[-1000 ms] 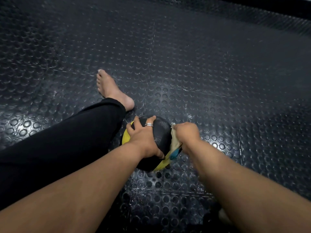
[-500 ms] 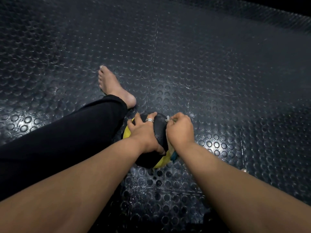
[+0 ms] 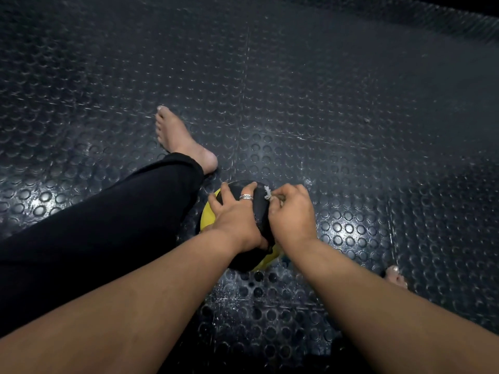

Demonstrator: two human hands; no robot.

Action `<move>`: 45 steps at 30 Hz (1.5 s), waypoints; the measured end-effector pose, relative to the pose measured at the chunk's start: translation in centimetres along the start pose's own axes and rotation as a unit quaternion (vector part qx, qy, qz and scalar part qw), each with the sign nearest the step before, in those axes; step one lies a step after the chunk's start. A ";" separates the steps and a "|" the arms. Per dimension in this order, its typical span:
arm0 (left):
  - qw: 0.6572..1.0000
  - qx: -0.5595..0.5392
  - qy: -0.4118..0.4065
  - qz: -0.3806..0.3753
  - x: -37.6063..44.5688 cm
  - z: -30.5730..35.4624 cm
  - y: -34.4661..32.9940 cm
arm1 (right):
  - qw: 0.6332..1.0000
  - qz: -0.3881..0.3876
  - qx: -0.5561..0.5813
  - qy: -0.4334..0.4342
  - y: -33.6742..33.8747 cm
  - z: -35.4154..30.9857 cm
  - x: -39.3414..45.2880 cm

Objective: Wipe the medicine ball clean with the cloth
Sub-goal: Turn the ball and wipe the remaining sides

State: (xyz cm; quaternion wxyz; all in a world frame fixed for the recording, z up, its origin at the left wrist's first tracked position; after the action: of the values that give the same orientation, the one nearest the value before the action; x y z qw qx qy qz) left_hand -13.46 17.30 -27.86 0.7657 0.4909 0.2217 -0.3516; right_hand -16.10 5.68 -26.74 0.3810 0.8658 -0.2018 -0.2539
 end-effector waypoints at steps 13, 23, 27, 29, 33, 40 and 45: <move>1.000 -0.003 0.012 0.014 0.8 0.4 -0.1 | 0.999 0.000 -0.020 0.033 0.6 -0.4 -2.1; 1.000 -0.017 0.009 -0.003 0.6 0.3 0.3 | 0.994 -0.062 0.043 -0.073 1.3 -1.0 1.4; 1.000 -0.006 0.007 0.005 0.6 0.1 -0.2 | 1.000 0.001 -0.007 0.008 0.3 -0.7 -1.3; 1.000 0.004 0.004 0.001 0.5 0.2 -0.2 | 1.000 0.021 -0.001 -0.001 0.1 -0.5 -0.4; 1.000 0.006 0.004 -0.007 0.5 0.7 0.0 | 0.994 -0.022 0.014 -0.102 0.1 0.9 3.5; 1.000 0.028 -0.003 -0.001 0.9 0.4 0.5 | 1.000 -0.017 -0.017 0.019 1.3 0.4 0.0; 0.999 0.040 0.004 -0.002 0.5 0.7 0.3 | 1.000 0.020 -0.014 0.010 0.4 1.5 0.4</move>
State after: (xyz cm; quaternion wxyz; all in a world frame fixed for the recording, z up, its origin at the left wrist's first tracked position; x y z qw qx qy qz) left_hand -12.95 16.59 -27.72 0.7438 0.5223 0.2114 -0.3596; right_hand -16.77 4.33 -27.41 0.4004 0.8584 -0.2120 -0.2403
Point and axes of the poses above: each hand's wrist, its own x-axis towards the middle knuckle, its own y-axis out of the back of the hand, z = x × y, the point moved 4 cm from there along x, towards the middle knuckle, and after that the axes turned 3 degrees about -y, right-handed, at the moved point
